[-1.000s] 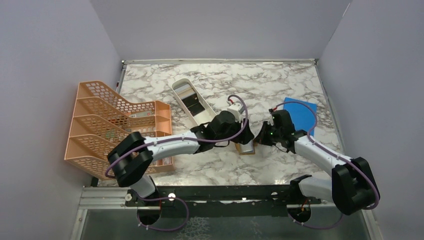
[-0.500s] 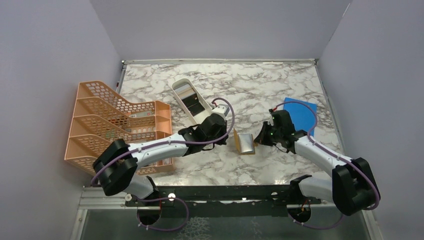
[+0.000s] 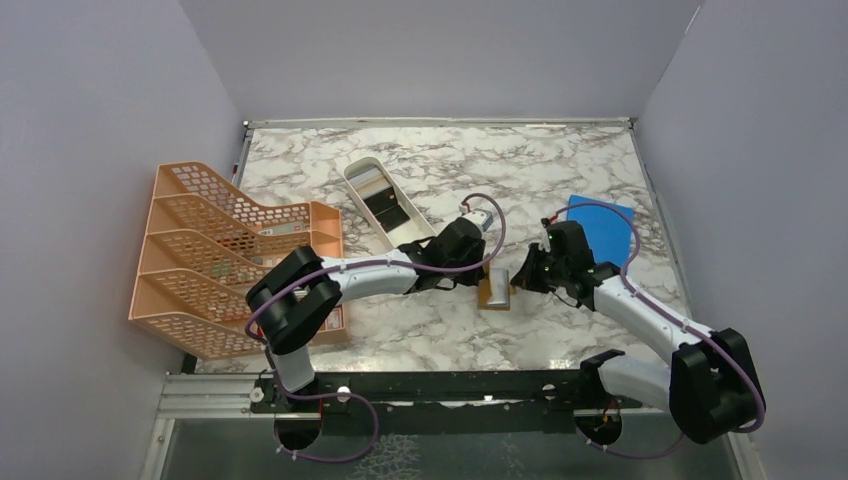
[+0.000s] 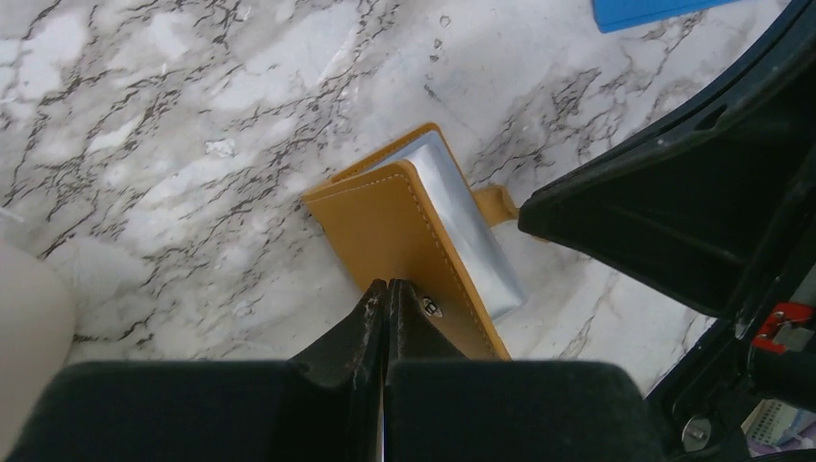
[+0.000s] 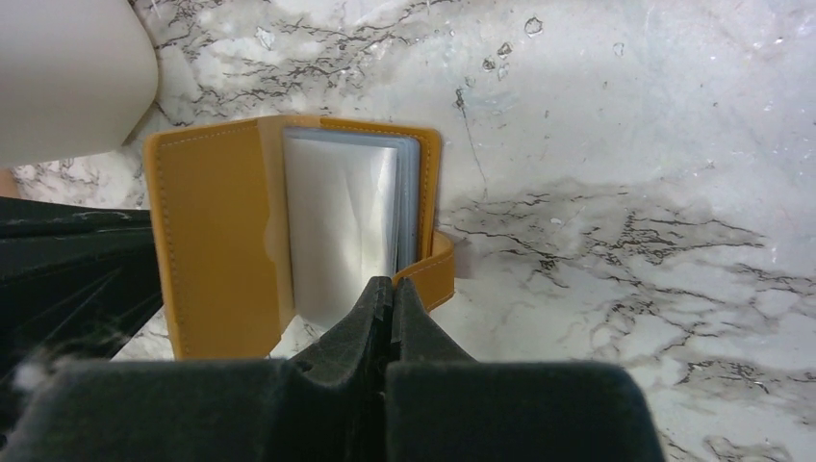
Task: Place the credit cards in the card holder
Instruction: Close the card holder at the center of the board.
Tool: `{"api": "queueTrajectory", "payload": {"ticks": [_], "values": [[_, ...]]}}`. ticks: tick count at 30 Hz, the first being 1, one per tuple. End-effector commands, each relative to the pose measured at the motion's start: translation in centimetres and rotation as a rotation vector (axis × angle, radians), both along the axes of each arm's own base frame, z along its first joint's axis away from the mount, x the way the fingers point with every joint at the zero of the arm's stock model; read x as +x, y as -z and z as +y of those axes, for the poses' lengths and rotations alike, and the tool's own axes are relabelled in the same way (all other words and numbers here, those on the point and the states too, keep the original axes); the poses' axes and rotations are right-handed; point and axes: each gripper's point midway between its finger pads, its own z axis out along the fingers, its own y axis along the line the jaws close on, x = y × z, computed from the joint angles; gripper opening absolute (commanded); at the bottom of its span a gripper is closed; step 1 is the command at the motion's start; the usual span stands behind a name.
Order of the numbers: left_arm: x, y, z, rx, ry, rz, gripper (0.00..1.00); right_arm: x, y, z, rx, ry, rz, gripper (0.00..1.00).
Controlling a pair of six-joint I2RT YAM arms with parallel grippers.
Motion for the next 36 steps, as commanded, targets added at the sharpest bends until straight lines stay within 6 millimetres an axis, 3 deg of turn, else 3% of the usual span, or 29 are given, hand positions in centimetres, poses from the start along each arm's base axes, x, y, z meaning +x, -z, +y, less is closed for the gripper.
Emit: {"api": "queueTrajectory", "payload": {"ticks": [1, 5, 21, 31, 36], "values": [[0.3, -1.5, -2.5, -0.075, 0.068, -0.008, 0.01, 0.7, -1.2, -0.6, -0.030, 0.018, -0.035, 0.01], [0.5, -1.5, -3.0, -0.076, 0.078, -0.014, 0.03, 0.9, -1.4, -0.8, -0.037, 0.034, -0.041, 0.01], [1.3, 2.8, -3.3, 0.028, 0.090, 0.008, 0.05, 1.4, -2.5, -0.9, -0.039, 0.047, -0.064, 0.01], [1.4, 2.8, -3.7, 0.022, 0.091, 0.020, 0.06, 1.5, -2.8, -1.2, -0.051, 0.066, -0.067, 0.05], [1.3, 3.9, -3.4, 0.042, 0.084, 0.031, 0.06, 1.5, -3.3, -0.9, -0.021, 0.068, -0.082, 0.05]]}}
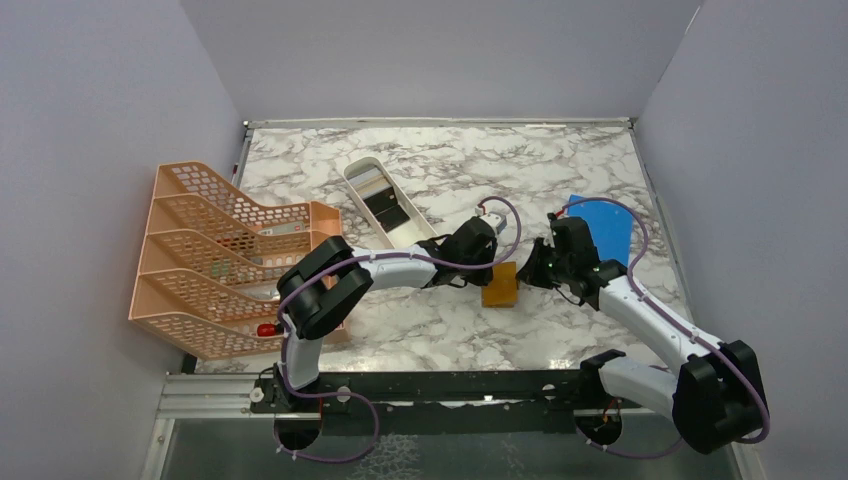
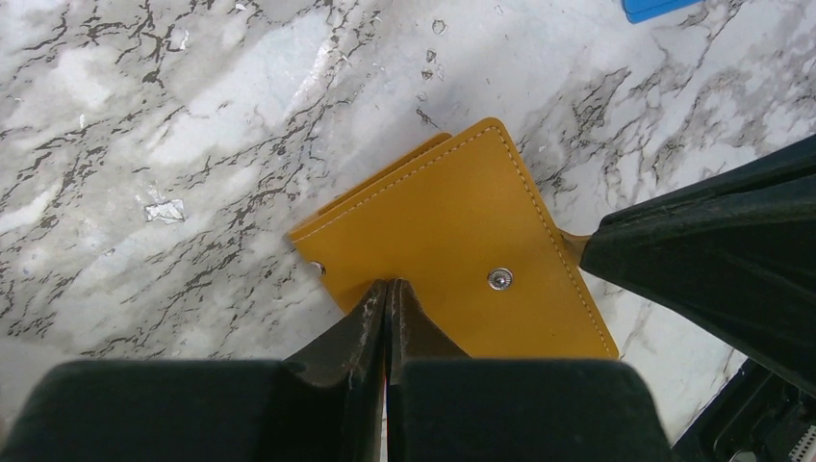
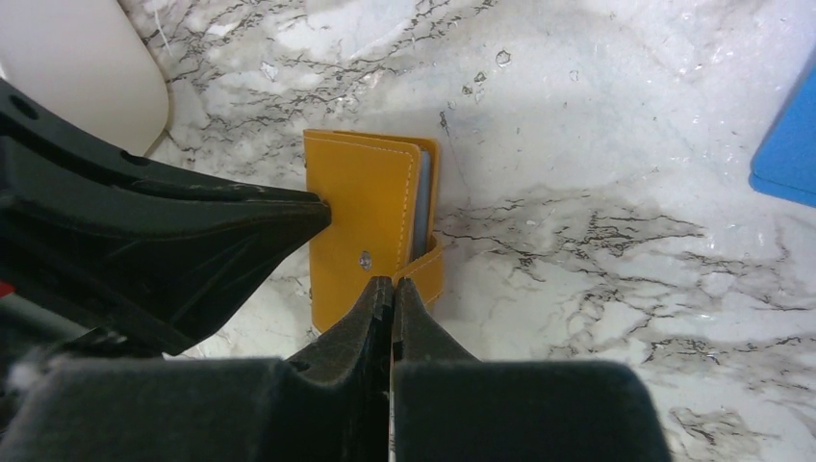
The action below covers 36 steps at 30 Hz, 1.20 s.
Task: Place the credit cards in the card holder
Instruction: Close the card holder at the center of the board.
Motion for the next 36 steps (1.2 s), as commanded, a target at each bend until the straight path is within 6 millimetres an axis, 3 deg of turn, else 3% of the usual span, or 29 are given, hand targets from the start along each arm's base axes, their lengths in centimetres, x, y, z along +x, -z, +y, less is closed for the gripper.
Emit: {"api": "queueTrajectory", "payload": {"ticks": [1, 6, 13, 18, 24, 30, 36], "values": [[0.1, 1.2, -0.1, 0.019, 0.008, 0.013, 0.06, 1.0, -1.9, 0.4, 0.036, 0.017, -0.054, 0.05], [-0.2, 1.8, -0.3, 0.012, 0.011, 0.030, 0.06, 1.1, -1.5, 1.1, 0.067, 0.004, -0.038, 0.06], [-0.6, 2.0, -0.7, -0.013, 0.015, 0.054, 0.06, 1.9, 0.9, 1.7, 0.069, 0.001, -0.011, 0.07], [-1.0, 1.9, -1.1, -0.041, 0.024, 0.078, 0.07, 1.8, 2.4, 1.6, 0.053, -0.007, 0.020, 0.17], [-1.1, 1.9, -0.9, -0.037, 0.019, 0.080, 0.08, 1.7, 1.1, 0.4, -0.038, -0.016, 0.036, 0.33], [-1.1, 2.0, -0.6, -0.027, 0.016, 0.079, 0.08, 0.9, -0.3, -0.6, -0.075, -0.003, 0.037, 0.32], [-1.1, 1.8, -0.7, -0.028, 0.021, 0.078, 0.08, 0.5, 0.5, -1.5, -0.089, 0.043, 0.024, 0.24]]}}
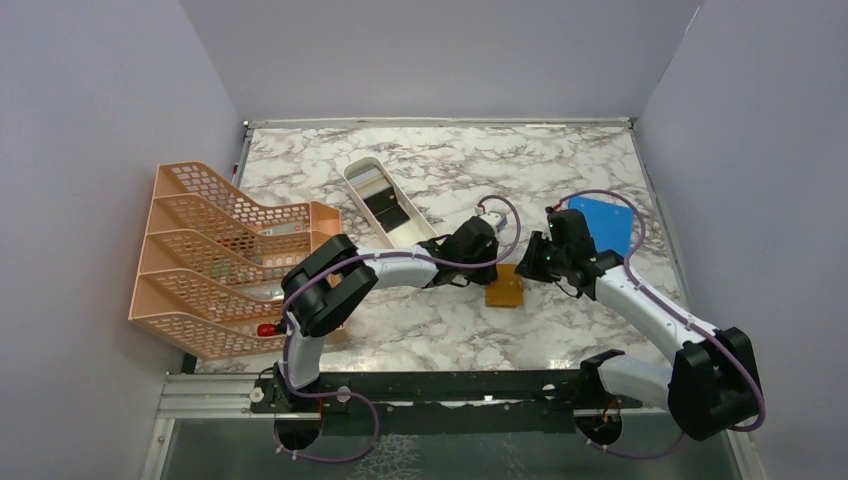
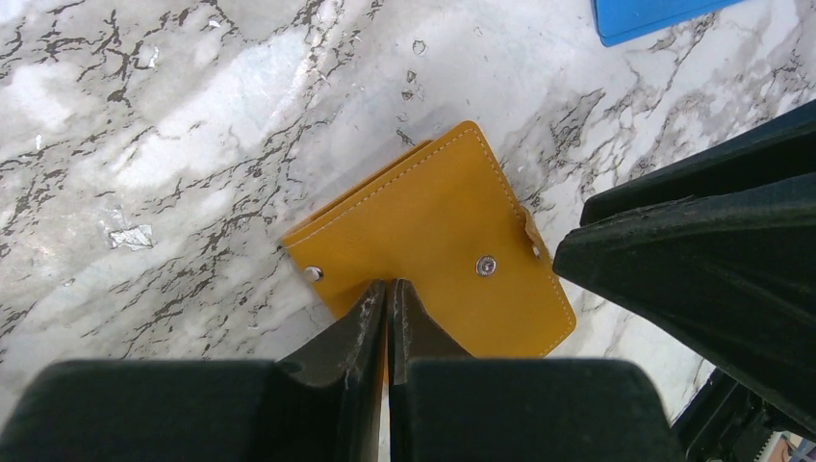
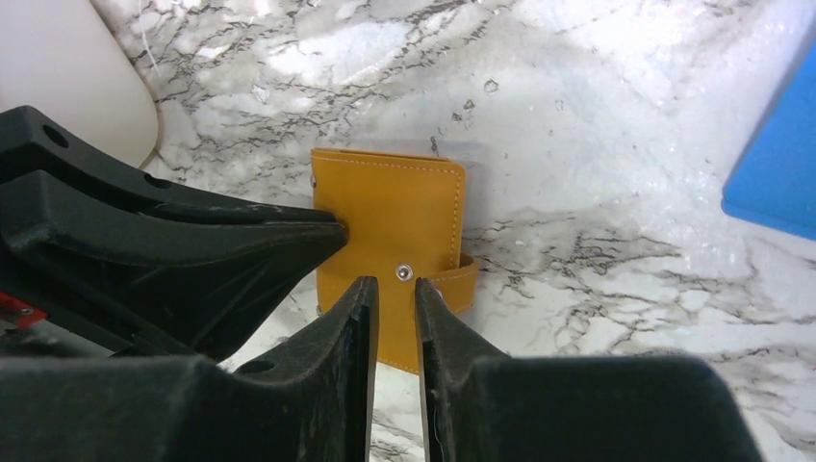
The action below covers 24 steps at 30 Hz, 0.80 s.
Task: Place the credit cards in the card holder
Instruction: Close the card holder at the center of the board.
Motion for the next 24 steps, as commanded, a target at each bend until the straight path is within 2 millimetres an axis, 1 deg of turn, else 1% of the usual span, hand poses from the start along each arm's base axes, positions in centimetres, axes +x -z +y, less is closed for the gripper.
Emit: {"api": "queueTrajectory", "payload": {"ticks": [1, 2, 4, 6, 9, 13, 18, 21, 24], "values": [[-1.2, 1.3, 0.4, 0.031, 0.028, 0.042, 0.09, -0.6, 1.0, -1.6, -0.061, 0.054, 0.001, 0.22], [-1.2, 1.1, 0.4, 0.028, 0.030, 0.042, 0.09, -0.4, 1.1, -1.7, -0.058, 0.063, -0.009, 0.19], [-1.2, 0.3, 0.1, 0.008, 0.035, 0.040, 0.09, -0.2, 0.9, -1.4, -0.028, 0.067, -0.008, 0.18], [-1.2, -0.6, -0.5, -0.017, 0.045, 0.040, 0.10, -0.2, 1.0, -1.2, -0.007, 0.080, 0.002, 0.17], [-1.0, -1.4, -1.2, -0.040, 0.059, 0.036, 0.11, -0.2, 1.3, -1.5, -0.007, 0.109, 0.007, 0.17], [-0.9, -1.8, -1.8, -0.054, 0.069, 0.035, 0.11, -0.4, 2.0, -1.7, -0.005, 0.115, 0.032, 0.17], [-1.2, -2.1, -2.2, -0.070, 0.083, 0.046, 0.11, -0.8, 2.9, -2.1, 0.020, 0.128, 0.040, 0.17], [-1.1, -2.5, -2.3, -0.076, 0.086, 0.040, 0.12, -1.1, 3.4, -1.5, 0.061, 0.114, 0.062, 0.16], [-1.2, -2.2, -2.3, -0.069, 0.091, 0.043, 0.12, -1.5, 3.4, -0.8, 0.108, 0.101, 0.065, 0.16]]}}
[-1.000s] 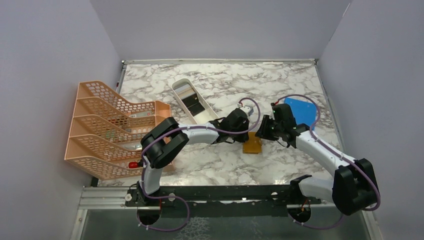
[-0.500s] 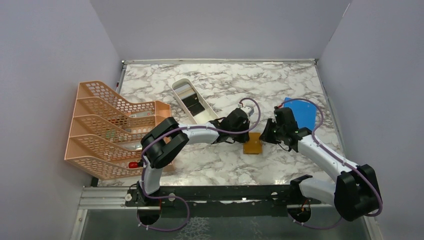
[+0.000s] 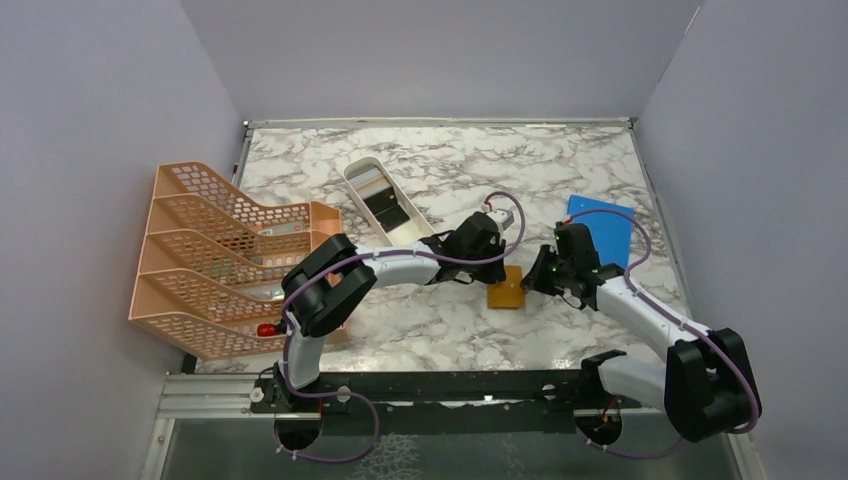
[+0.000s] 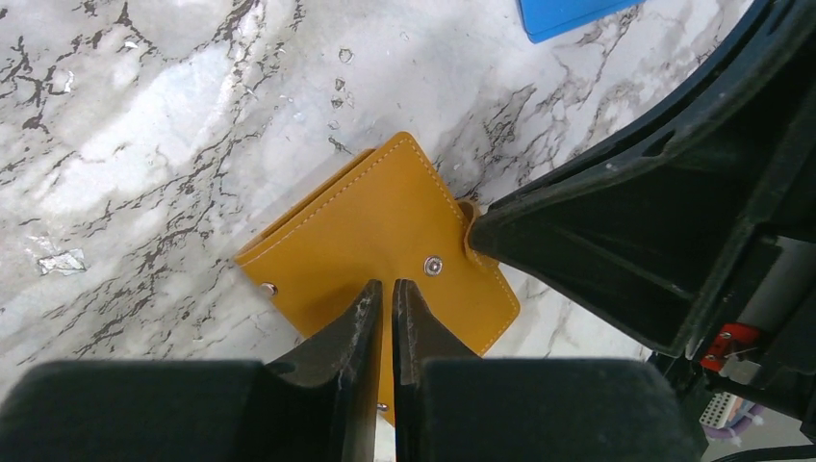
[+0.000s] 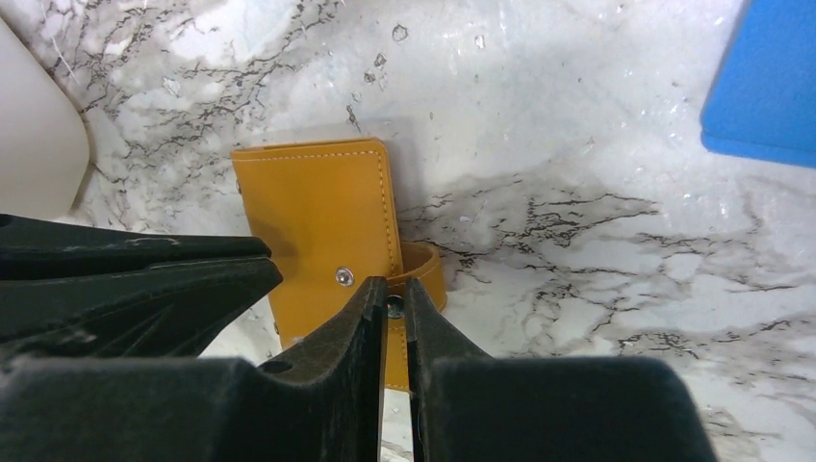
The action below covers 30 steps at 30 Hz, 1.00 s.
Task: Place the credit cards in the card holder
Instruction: Close the card holder at the center of the board.
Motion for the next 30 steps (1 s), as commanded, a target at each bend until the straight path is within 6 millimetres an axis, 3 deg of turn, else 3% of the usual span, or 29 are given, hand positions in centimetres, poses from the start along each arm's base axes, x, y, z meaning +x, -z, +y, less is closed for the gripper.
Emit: {"api": "queueTrajectory", "payload": {"ticks": [1, 7, 12, 20, 30], "values": [[-0.5, -0.2, -0.8, -0.011, 0.034, 0.012, 0.12, -0.1, -0.4, 1.3, 0.092, -0.017, -0.019, 0.16], [-0.4, 2.5, 0.0, 0.048, 0.020, 0.026, 0.12, 0.4, -2.4, 2.5, 0.153, -0.052, -0.063, 0.16], [-0.5, 4.2, 0.9, 0.090, 0.006, 0.039, 0.12, -0.1, -1.8, 0.4, 0.043, 0.005, -0.031, 0.19], [-0.6, 4.6, 1.9, 0.122, -0.013, 0.031, 0.12, 0.2, -1.6, -2.4, -0.052, 0.113, -0.027, 0.18], [-0.8, 4.2, 1.8, 0.103, -0.007, 0.029, 0.12, -0.2, -1.7, 0.6, 0.114, -0.003, -0.046, 0.17]]}}
